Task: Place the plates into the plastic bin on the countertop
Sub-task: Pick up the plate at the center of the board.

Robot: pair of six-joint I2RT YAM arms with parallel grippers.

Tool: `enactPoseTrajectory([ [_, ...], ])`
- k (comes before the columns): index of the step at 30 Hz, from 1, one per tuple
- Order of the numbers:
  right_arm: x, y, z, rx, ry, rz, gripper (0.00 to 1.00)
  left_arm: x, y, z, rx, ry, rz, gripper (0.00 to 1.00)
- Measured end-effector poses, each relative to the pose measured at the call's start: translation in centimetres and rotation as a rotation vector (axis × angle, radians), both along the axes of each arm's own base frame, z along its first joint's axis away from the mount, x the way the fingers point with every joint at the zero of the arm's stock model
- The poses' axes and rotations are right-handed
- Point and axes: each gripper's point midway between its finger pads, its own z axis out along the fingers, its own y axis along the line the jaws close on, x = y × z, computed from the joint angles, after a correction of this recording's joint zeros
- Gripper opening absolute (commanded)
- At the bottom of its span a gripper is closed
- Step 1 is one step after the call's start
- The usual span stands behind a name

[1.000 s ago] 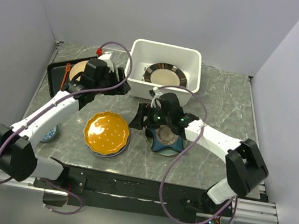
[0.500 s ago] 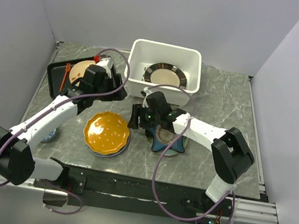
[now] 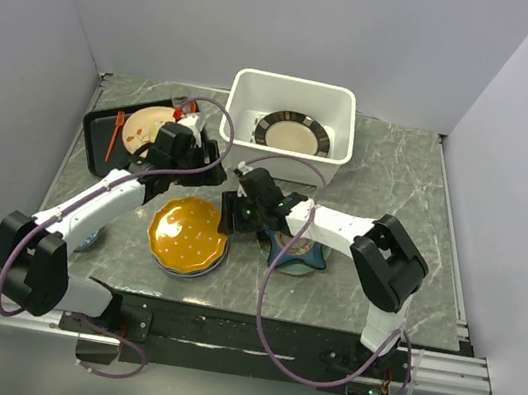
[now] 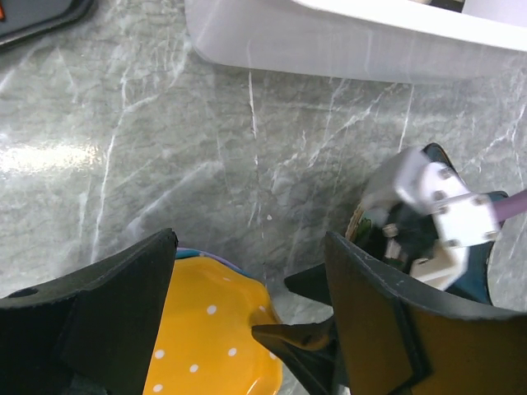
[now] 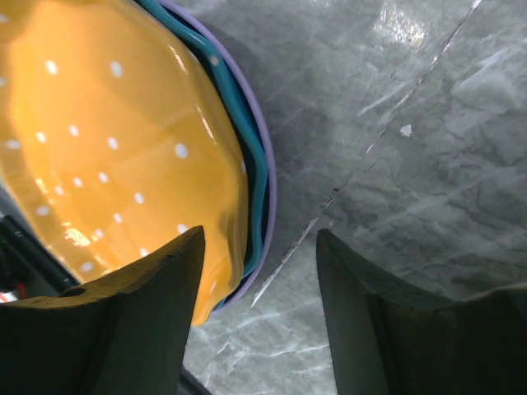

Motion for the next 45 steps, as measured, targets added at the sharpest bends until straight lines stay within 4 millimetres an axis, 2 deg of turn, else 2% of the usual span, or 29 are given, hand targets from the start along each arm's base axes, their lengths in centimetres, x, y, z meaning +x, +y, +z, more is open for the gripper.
enactPoseTrajectory([
  [3,-0.4,0.1,-0.5,-0.018,0.005,-0.005,0.57,0.1,-0.3,0.1,-0.011,-0.005,-0.011,0.78],
  [6,-0.6,0.6,-0.6,-0.024,-0.001,-0.008,0.49,0.2,-0.5,-0.1,-0.017,-0.003,-0.019,0.78],
  [8,-0.7,0.8,-0.7,-0.027,-0.003,-0.012,0.38,0.2,-0.6,-0.1,-0.019,-0.002,-0.022,0.78],
  [9,-0.7,0.8,-0.8,-0.029,-0.003,-0.012,0.30,0.2,-0.6,-0.1,-0.019,-0.003,-0.022,0.78],
  [13,-0.5,0.9,-0.6,-0.032,-0.008,-0.027,0.11,0.3,-0.5,-0.1,-0.019,-0.005,-0.018,0.78],
  [15,-0.4,0.9,-0.6,-0.037,-0.014,-0.025,0.04,0.2,-0.4,-0.1,-0.019,-0.005,-0.017,0.78],
  [17,-0.5,0.9,-0.6,-0.035,-0.011,-0.021,0.01,0.1,-0.3,-0.2,-0.017,-0.003,-0.015,0.79],
  [21,-0.7,1.0,-0.6,-0.036,-0.009,-0.019,0.00,-0.3,0.2,-0.3,-0.011,0.002,-0.002,0.79],
  [32,-0.8,0.7,0.0,-0.042,-0.017,-0.013,0.00,-0.5,2.1,1.9,-0.016,-0.054,0.054,0.79],
  [38,-0.5,0.1,1.0,-0.045,-0.036,-0.024,0.00,-0.8,2.6,0.7,-0.016,-0.026,0.070,0.79],
  [45,0.1,-1.4,1.8,-0.044,-0.038,-0.056,0.00,-0.4,1.7,0.0,-0.055,-0.019,0.052,0.78],
])
